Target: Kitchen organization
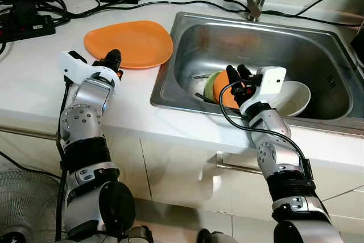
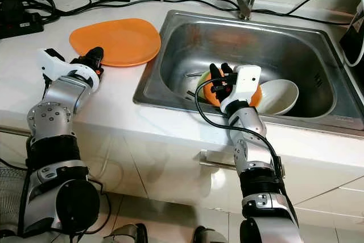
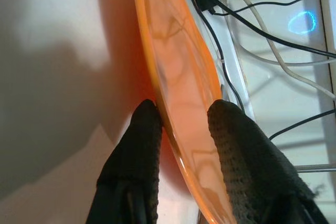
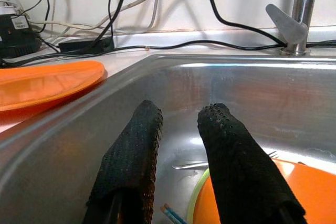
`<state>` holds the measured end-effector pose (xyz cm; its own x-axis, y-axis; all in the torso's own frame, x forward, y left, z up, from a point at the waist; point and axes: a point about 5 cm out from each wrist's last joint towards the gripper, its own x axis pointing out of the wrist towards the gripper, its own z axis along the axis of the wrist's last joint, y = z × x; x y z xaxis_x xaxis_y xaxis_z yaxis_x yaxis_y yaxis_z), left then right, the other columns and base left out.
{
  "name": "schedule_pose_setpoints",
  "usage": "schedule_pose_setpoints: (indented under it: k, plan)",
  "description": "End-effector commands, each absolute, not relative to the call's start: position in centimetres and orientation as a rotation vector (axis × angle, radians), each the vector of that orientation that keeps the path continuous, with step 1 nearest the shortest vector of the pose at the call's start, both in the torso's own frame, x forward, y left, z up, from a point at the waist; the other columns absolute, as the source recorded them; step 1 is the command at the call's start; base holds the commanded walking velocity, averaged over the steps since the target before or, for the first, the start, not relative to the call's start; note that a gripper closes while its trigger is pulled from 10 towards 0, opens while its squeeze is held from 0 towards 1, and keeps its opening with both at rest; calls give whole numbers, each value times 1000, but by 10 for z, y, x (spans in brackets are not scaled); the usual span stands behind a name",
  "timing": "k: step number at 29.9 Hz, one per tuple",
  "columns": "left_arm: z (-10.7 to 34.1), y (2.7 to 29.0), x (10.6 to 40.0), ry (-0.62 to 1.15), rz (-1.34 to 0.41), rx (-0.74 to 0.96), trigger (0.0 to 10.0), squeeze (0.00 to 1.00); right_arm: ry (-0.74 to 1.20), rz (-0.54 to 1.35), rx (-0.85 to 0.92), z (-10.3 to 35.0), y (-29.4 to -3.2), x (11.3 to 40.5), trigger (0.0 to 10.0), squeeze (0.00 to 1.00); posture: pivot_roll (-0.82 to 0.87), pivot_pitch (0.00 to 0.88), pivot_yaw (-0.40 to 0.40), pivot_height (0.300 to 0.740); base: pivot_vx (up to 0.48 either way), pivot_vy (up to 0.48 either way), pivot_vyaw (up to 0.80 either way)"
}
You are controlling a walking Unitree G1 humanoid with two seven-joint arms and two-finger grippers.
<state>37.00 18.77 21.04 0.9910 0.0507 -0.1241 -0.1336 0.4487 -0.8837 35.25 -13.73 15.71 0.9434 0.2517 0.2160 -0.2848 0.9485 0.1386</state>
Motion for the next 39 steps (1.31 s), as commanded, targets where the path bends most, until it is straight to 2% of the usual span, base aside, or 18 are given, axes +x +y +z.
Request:
schedule_pose_setpoints:
  k: [1,23,34,35,36,37,38,39]
  plan:
    - [220,184,371,62,89,-1098,0,0,-211,278,179,164,-138,355,10000,0,-17,101,-34,740,0,0,0]
    - [219,182,369,49,86,-1112,0,0,-205,280,184,163,-138,355,10000,0,-17,101,-40,740,0,0,0]
    - [229,182,365,-107,36,-1210,0,0,-208,275,184,164,-139,356,10000,0,-19,99,-44,740,0,0,0]
    - [236,180,361,-162,-25,-1227,3882,0,-209,274,184,164,-139,356,10000,0,-17,97,-44,740,0,0,0]
    - [238,179,360,-177,-40,-1230,8824,0,-209,274,184,164,-139,356,10000,0,-17,97,-44,740,0,0,0]
    - [239,178,360,-184,-44,-1233,8824,0,-210,274,183,165,-139,356,10000,0,-19,97,-44,740,0,0,0]
    - [238,178,359,-186,-42,-1237,10000,0,-210,273,183,165,-139,357,10000,0,-19,97,-44,740,0,0,0]
    - [238,177,359,-187,-49,-1240,10000,0,-213,272,183,166,-139,357,10000,0,-17,96,-43,740,0,0,0]
